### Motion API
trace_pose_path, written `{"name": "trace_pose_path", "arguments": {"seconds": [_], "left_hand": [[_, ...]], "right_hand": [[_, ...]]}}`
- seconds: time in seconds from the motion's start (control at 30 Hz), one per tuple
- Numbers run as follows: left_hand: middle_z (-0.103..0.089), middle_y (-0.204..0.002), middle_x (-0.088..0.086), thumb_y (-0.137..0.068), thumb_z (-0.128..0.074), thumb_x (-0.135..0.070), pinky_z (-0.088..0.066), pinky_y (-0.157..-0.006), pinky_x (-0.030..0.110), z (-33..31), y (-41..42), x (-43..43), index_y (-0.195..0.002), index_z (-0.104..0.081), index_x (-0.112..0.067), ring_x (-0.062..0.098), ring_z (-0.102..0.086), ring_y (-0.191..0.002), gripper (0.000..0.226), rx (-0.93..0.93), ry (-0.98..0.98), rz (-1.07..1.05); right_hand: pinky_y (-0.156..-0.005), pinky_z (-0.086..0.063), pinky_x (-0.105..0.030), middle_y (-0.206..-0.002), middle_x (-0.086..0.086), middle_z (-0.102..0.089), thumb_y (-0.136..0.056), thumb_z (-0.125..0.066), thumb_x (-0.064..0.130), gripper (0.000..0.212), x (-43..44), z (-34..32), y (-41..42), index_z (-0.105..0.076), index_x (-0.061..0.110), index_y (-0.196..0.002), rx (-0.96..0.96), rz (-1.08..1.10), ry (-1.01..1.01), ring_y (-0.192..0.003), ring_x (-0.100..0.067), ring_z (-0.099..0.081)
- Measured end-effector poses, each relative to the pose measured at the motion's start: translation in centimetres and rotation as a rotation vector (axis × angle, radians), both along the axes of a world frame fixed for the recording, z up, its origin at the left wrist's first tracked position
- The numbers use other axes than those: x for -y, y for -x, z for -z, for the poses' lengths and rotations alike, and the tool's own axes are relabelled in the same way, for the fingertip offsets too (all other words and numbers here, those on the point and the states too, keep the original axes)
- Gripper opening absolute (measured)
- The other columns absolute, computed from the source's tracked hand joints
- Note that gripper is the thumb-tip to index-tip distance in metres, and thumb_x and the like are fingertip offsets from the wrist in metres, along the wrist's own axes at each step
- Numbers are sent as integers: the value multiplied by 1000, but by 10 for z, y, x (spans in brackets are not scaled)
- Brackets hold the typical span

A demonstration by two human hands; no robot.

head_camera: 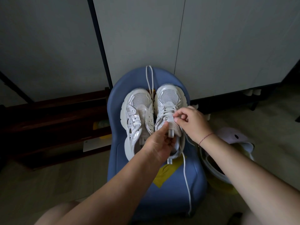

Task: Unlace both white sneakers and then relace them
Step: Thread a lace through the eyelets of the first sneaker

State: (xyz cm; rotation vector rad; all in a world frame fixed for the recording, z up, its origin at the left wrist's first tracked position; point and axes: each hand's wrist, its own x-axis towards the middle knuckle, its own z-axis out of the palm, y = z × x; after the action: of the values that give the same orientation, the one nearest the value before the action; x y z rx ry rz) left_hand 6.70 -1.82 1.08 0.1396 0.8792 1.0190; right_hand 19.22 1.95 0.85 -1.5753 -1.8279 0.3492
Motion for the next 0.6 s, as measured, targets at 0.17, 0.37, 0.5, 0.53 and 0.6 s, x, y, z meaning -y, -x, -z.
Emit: {"name": "trace_pose_path", "arguments": {"seconds": [0.17, 0.37, 0.5, 0.53, 0.6], "left_hand": [[-68, -58, 5, -97, -57, -19, -54, -52, 20, 1, 0, 0, -82, -63, -3, 11, -66, -51, 21, -9, 6, -3], [-67, -57, 4, -95, -60, -19, -54, -50, 20, 2, -1, -2, -81, -62, -4, 11, -65, -49, 20, -32, 18, -10], [-59, -69, 1, -90, -65, -35, -40, -57, 23, 4, -5, 4, -81, -63, -14, 12, -51, -64, 23, -174, -35, 129], [-60, -68, -2, -89, -65, -36, -38, -62, 22, 4, -7, 7, -82, -64, -17, 10, -50, -67, 20, -206, -54, 195], [-59, -70, -8, -89, -66, -30, -39, -68, 21, 7, -9, 13, -84, -65, -21, 6, -49, -69, 10, -257, -73, 310]], "right_hand": [[-69, -33, -21, -88, 3, -50, -86, -63, 15, 6, -3, -2, -3, -67, 11, -84, 12, 31, 52, -79, -11, -50], [-67, -35, -24, -69, 2, -58, -87, -63, 17, 10, -10, 1, -25, -67, 11, -80, -122, 200, 167, -71, -18, -53], [-62, -45, -26, -67, 2, -59, -88, -64, 20, 14, -5, 4, -23, -61, 17, -74, -324, 180, 307, -61, -15, -55], [-55, -44, -24, -70, 0, -60, -91, -60, 21, 12, -4, 3, -24, -61, 15, -80, -381, 174, 369, -59, -14, -55], [-44, -41, -19, -72, -4, -59, -97, -51, 21, 13, 1, 0, -24, -59, 11, -94, -462, 162, 526, -55, -13, -55]]}}
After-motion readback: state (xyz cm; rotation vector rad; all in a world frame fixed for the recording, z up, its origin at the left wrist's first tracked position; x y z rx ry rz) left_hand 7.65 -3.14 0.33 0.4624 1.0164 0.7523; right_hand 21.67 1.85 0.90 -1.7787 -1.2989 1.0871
